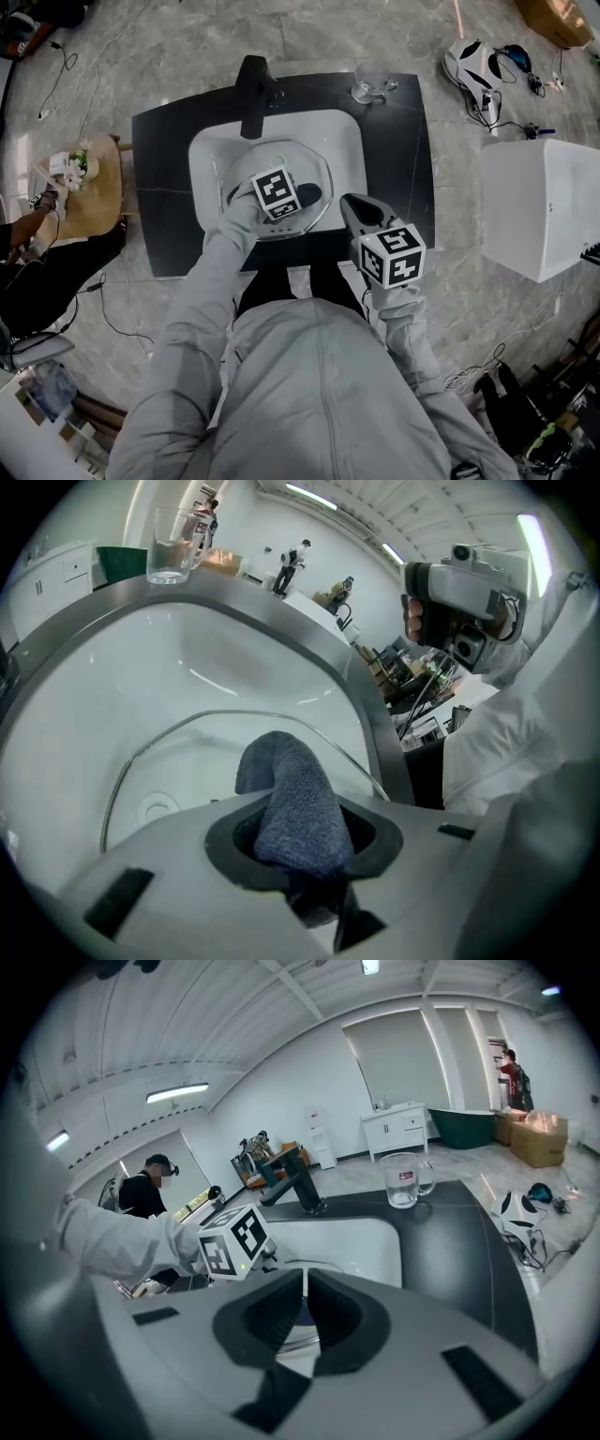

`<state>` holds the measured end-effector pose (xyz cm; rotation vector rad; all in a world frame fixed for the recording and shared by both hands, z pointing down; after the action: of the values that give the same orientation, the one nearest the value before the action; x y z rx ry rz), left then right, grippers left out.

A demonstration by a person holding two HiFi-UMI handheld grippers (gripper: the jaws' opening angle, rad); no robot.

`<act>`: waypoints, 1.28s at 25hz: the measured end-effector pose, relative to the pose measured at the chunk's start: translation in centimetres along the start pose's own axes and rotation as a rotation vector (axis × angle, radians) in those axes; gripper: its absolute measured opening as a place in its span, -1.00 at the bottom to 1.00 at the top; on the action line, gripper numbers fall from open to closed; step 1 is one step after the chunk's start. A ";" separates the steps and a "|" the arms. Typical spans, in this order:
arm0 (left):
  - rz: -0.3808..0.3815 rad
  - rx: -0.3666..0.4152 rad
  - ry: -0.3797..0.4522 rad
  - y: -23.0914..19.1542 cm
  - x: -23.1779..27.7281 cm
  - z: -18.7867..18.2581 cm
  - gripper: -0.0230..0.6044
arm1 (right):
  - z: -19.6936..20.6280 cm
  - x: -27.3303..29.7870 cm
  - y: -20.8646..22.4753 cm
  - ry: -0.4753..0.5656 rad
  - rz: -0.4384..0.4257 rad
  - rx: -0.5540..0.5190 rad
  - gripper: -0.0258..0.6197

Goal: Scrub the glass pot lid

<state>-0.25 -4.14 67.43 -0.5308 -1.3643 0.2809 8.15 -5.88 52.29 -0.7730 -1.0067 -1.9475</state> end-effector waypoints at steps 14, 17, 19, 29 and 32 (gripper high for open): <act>0.195 0.147 0.020 1.8 0.2 -1.5 -0.58 | 0.0 -0.6 1.5 0.015 0.019 0.039 -0.81; 0.276 0.164 -0.011 3.2 0.0 -0.2 -0.58 | 0.2 -0.4 1.2 0.013 0.015 0.041 -0.81; 0.341 0.158 -0.038 4.1 -0.2 1.0 -0.58 | 0.1 -0.3 0.9 0.013 0.012 0.036 -0.81; 0.475 0.048 -0.166 6.0 -1.2 6.5 -0.58 | -0.3 0.5 -1.0 0.010 -0.011 -0.001 -0.81; 0.443 0.011 -0.195 5.7 -1.3 7.7 -0.58 | -0.4 0.7 -1.5 0.008 -0.016 -0.008 -0.81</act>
<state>-7.37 1.58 64.26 -0.8122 -1.4219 0.7156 6.51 -5.93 52.11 -0.7632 -1.0033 -1.9681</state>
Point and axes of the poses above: the fingertips, and each gripper's own axes: x forward along the fingers, y to its right, z out of its underside, the point moved 1 cm from there along -x, backward along the fingers, and after that the axes turned 14 degrees about -y, right-handed, at the moved point
